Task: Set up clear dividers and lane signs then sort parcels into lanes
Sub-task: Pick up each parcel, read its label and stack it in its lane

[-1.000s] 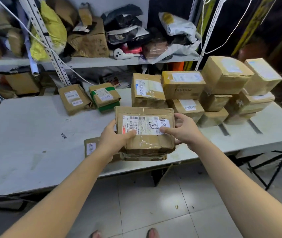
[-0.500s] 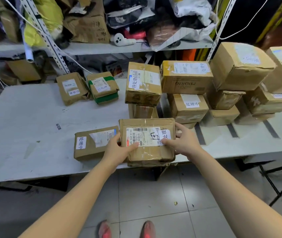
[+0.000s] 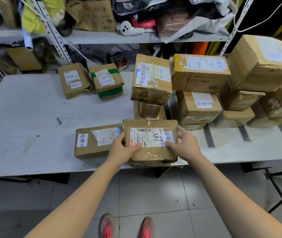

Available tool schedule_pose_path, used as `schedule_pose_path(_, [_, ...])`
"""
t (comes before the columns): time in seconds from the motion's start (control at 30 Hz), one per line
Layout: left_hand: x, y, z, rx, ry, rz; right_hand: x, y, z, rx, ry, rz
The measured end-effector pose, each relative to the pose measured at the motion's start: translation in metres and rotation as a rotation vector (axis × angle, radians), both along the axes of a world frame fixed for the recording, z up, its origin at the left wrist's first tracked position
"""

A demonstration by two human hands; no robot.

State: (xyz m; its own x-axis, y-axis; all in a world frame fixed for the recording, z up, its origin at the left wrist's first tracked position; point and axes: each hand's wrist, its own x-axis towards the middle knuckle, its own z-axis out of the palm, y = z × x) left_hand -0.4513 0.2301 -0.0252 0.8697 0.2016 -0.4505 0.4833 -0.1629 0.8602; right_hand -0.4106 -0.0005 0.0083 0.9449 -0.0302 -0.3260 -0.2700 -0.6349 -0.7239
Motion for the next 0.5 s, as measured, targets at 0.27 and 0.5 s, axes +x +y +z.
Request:
schedule_pose_path(0.27, [0.006,0.007,0.005,0.085,-0.032,-0.002,0.005,0.007,0.001,-0.174,-0.018,0.007])
schedule_pose_path(0.5, [0.009,0.048,0.039,0.481,-0.079,-0.121,0.018,0.038,0.038,-0.202,-0.183,0.144])
